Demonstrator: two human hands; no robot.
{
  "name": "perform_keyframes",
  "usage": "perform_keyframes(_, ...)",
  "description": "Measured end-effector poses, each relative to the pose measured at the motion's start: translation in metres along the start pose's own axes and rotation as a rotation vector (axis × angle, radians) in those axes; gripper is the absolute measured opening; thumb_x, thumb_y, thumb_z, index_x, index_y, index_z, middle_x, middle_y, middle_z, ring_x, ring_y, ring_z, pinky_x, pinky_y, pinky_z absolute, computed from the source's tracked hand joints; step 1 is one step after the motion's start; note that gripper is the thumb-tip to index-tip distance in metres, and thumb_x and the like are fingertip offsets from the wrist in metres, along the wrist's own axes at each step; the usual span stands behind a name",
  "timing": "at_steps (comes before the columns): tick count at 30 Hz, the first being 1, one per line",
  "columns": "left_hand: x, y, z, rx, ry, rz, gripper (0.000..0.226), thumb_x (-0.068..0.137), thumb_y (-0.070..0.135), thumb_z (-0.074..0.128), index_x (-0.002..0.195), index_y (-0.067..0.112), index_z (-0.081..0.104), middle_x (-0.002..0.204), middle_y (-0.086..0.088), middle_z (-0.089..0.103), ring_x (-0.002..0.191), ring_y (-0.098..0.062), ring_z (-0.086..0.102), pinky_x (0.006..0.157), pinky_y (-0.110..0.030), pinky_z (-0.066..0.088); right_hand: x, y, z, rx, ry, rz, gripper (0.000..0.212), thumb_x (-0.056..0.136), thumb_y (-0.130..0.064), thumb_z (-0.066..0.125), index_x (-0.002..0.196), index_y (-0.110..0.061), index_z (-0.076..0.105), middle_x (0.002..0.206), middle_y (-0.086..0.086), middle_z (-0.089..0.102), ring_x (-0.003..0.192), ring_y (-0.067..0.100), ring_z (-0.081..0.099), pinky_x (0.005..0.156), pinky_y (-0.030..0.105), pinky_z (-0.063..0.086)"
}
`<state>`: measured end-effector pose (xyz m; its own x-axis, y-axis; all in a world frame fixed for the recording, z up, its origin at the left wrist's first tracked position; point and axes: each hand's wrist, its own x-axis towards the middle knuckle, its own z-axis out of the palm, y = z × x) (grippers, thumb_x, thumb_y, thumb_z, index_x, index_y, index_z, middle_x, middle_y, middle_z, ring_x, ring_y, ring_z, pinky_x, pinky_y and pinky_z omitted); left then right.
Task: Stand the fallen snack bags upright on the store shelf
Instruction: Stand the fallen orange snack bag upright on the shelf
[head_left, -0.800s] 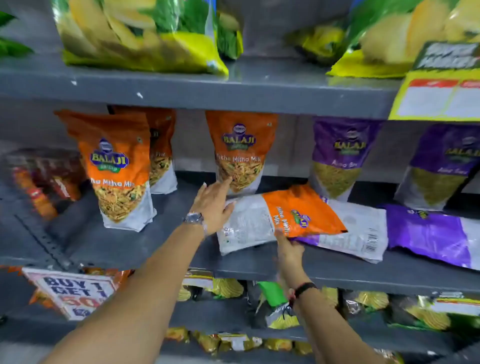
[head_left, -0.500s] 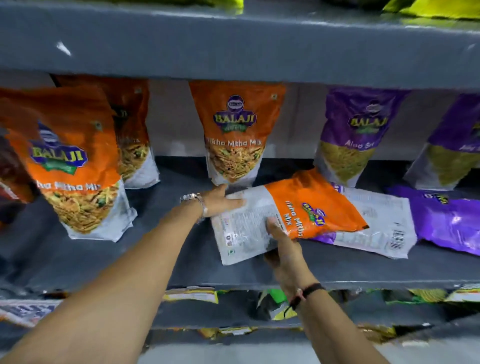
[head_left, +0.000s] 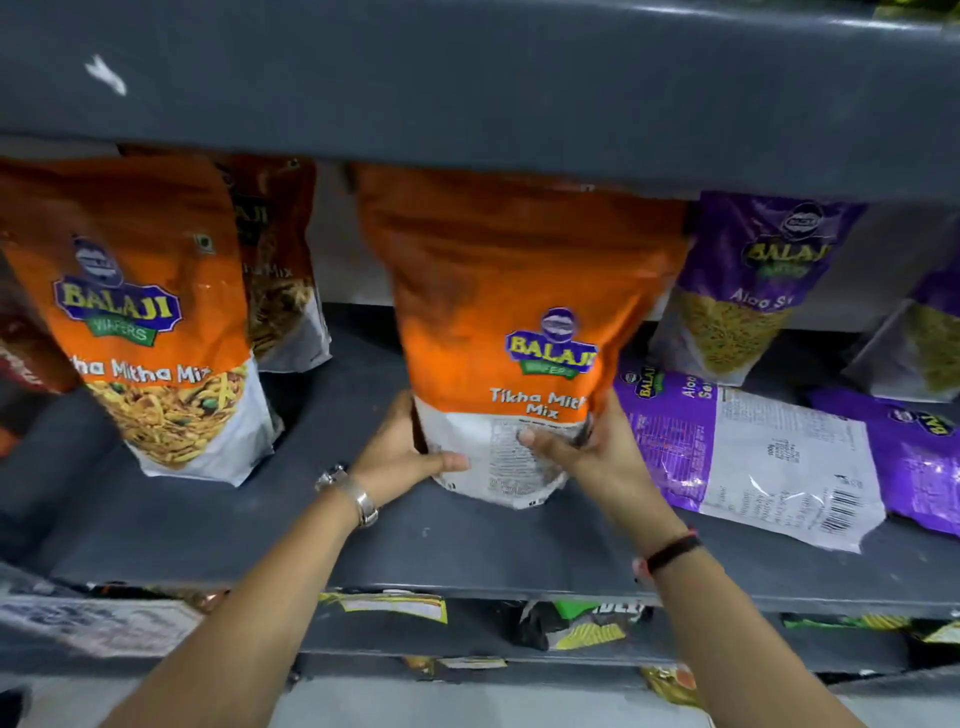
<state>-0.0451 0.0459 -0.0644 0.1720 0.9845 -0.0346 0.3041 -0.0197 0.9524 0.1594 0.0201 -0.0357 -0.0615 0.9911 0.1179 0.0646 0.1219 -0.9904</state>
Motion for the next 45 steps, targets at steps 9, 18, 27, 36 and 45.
perform_keyframes(9, 0.004, -0.015, 0.002, -0.018, 0.166, 0.028, 0.069, 0.065, 0.005, 0.074, 0.118, 0.015, 0.032, 0.107, 0.006, 0.052, 0.098, -0.007, 0.052, 0.079, -0.008, 0.043, -0.007, 0.007, 0.005, -0.138, -0.047, -0.053, 0.035, 0.077, -0.04, 0.066, 0.108, -0.038, 0.05, 0.103, -0.024, 0.064, 0.099, -0.004, 0.06, 0.089, 0.021, 0.05)
perform_keyframes(18, -0.04, -0.005, 0.0, -0.229, 0.172, 0.183, 0.1, 0.052, 0.078, 0.053, 0.124, 0.015, 0.026, 0.116, 0.011, 0.043, 0.106, 0.008, 0.045, 0.089, -0.004, 0.037, 0.009, 0.004, 0.01, 0.06, 0.044, 0.049, 0.041, 0.091, -0.054, 0.018, 0.113, -0.038, 0.049, 0.117, -0.022, 0.054, 0.102, -0.02, 0.051, 0.084, 0.002, 0.04)
perform_keyframes(27, -0.021, -0.02, 0.001, 0.134, 0.168, 0.077, 0.061, 0.066, 0.016, 0.076, 0.115, 0.02, 0.04, 0.11, 0.009, 0.05, 0.106, -0.015, 0.049, 0.085, -0.026, 0.037, 0.022, 0.016, 0.019, 0.089, -0.133, 0.146, 0.051, 0.076, -0.066, 0.026, 0.114, -0.038, 0.046, 0.108, -0.024, 0.064, 0.096, -0.014, 0.059, 0.067, 0.002, 0.047)
perform_keyframes(36, -0.011, -0.029, -0.016, -0.003, 0.135, 0.062, 0.054, 0.076, -0.001, 0.061, 0.123, 0.01, 0.037, 0.122, -0.006, 0.05, 0.112, -0.02, 0.05, 0.089, -0.026, 0.042, 0.004, 0.024, 0.018, 0.107, -0.072, 0.073, 0.028, 0.089, -0.032, 0.041, 0.114, -0.022, 0.035, 0.114, -0.013, 0.051, 0.092, -0.02, 0.055, 0.071, 0.003, 0.047)
perform_keyframes(45, -0.066, 0.013, 0.073, 0.415, 0.481, 0.532, 0.043, 0.081, 0.055, 0.042, 0.089, 0.013, 0.047, 0.085, -0.011, 0.05, 0.086, -0.018, 0.043, 0.078, -0.02, 0.032, 0.017, -0.006, -0.128, -0.421, 0.24, -0.03, 0.024, 0.091, -0.024, 0.048, 0.108, -0.009, 0.058, 0.103, 0.01, 0.063, 0.094, 0.018, 0.055, 0.073, 0.011, 0.042)
